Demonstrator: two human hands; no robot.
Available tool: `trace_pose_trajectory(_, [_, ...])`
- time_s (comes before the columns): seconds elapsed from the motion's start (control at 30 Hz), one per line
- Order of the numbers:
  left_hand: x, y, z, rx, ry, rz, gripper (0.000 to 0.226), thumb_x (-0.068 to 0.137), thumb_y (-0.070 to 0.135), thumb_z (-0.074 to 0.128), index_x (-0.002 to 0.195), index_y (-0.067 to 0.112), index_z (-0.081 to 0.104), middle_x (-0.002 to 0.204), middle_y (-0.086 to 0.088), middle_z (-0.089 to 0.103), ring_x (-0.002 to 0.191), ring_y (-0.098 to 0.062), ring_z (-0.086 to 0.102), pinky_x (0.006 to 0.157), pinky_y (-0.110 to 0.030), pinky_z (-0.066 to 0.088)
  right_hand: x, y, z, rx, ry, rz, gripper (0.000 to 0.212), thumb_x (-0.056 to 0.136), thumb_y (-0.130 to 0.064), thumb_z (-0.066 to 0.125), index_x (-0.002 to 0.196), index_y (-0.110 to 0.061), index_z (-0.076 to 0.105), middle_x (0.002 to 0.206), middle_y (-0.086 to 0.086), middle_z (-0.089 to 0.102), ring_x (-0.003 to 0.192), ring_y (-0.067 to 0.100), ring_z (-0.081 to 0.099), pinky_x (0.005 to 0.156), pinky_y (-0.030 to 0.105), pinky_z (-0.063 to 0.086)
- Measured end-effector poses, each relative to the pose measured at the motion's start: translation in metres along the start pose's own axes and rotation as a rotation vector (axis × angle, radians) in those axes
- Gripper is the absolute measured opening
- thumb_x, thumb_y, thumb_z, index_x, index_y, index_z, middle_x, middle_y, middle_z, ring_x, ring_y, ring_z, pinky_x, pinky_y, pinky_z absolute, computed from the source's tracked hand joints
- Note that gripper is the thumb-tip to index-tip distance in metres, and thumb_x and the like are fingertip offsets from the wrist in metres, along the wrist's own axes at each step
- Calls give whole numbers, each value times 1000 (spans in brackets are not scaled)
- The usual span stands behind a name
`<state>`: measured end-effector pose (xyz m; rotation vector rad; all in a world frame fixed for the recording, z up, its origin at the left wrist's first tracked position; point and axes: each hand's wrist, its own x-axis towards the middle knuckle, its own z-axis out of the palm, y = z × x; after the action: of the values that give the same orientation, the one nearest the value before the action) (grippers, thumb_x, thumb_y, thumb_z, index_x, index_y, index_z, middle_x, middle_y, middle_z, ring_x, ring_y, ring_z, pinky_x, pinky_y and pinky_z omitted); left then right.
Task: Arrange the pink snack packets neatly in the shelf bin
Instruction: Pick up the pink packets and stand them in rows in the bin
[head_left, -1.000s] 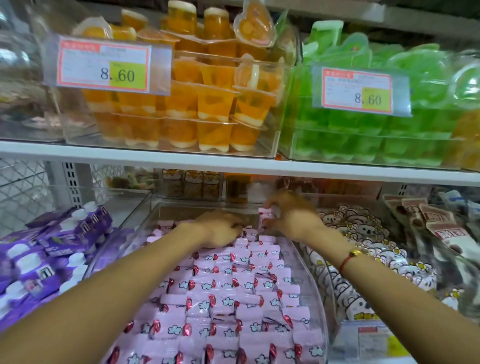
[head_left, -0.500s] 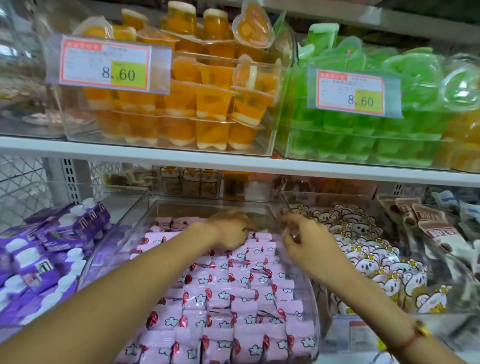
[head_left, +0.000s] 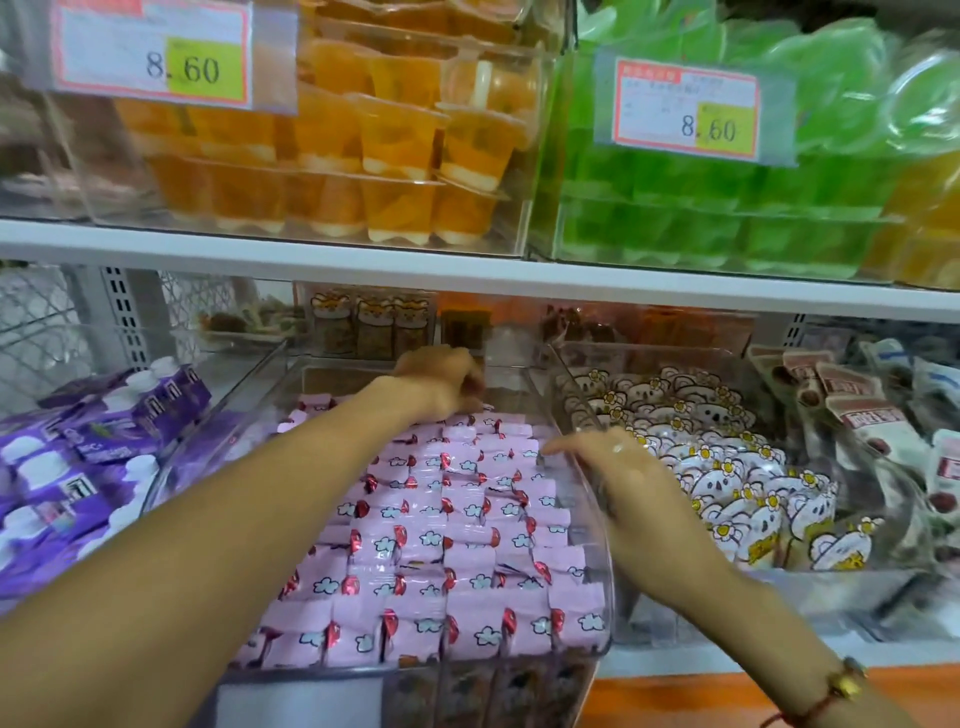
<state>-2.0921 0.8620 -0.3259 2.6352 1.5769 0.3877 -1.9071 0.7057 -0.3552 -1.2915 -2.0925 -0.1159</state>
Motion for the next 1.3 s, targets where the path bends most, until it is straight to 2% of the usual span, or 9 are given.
trace_pose_trajectory(0.23, [0, 9, 8, 8, 154, -40, 19, 96, 30, 52, 100, 18, 66, 101, 0, 66, 91, -16, 59, 79, -30, 46, 1, 5, 5, 84, 46, 53, 40, 94, -13, 54, 129, -28, 45, 106, -13, 60, 91, 4, 54, 74, 20, 44])
trace_pose_trajectory(0.4, [-9, 16, -4, -491, 460, -278, 25, 101, 36, 37, 107, 17, 52, 91, 3, 58, 73, -14, 57, 63, -27, 45, 32, 2, -11, 387, 208, 356, 24, 93, -4, 52, 97, -24, 63, 91, -2, 68, 80, 12, 65, 74, 23, 51])
trace_pose_trajectory(0.53, [-23, 16, -20, -1063, 600, -437, 25, 100, 28, 42, 111, 10, 54, 108, -11, 64, 96, -27, 64, 85, -42, 55, 64, -10, -22, 312, 123, 383, 17, 89, -10, 59, 100, -18, 68, 99, -1, 70, 83, 10, 63, 67, 7, 44])
trace_pose_trajectory(0.7, [-59, 22, -28, -1543, 351, -526, 16, 98, 19, 48, 95, 10, 61, 87, -7, 70, 64, -9, 68, 45, -18, 52, 79, -42, -13, 211, -126, 279, 60, 79, -32, 74, 132, -19, 49, 126, 0, 58, 111, 18, 55, 93, 31, 47])
trace_pose_trajectory(0.87, [-97, 14, -39, -1114, 203, -234, 27, 98, 31, 47, 124, 24, 51, 102, 5, 66, 77, 1, 67, 63, -20, 54, 69, -47, -17, 659, -160, 502, 31, 81, -30, 73, 105, -10, 70, 85, 4, 75, 62, 10, 66, 58, 23, 47])
trace_pose_trajectory(0.97, [-111, 11, -44, -818, 122, 90, 32, 89, 38, 57, 120, 32, 56, 116, 8, 62, 102, -16, 61, 90, -39, 52, 68, -44, -22, 880, -324, 691, 33, 81, -37, 69, 103, -12, 70, 87, 9, 75, 63, 11, 65, 53, 19, 45])
trace_pose_trajectory(1.07, [-115, 11, -45, -808, 120, 75, 33, 79, 50, 58, 107, 33, 66, 105, 16, 66, 103, -8, 60, 92, -36, 50, 68, -42, -27, 1091, -362, 788, 45, 85, -50, 58, 109, -13, 66, 90, 8, 74, 61, 14, 68, 44, 15, 49])
trace_pose_trajectory(1.2, [-112, 13, -42, -896, 114, -152, 30, 86, 53, 50, 98, 32, 69, 94, 11, 61, 80, -10, 58, 53, -5, 43, 68, -33, -38, 1263, -243, 817, 48, 90, -52, 48, 112, -10, 59, 84, 10, 73, 62, 18, 70, 44, 18, 51])
trace_pose_trajectory(1.3, [-108, 15, -39, -873, 98, -179, 39, 88, 55, 47, 103, 28, 70, 74, 10, 54, 63, -5, 46, 42, -6, 32, 67, -33, -35, 1225, -209, 772, 32, 86, -35, 62, 104, -9, 64, 80, 6, 74, 65, 15, 70, 50, 16, 52])
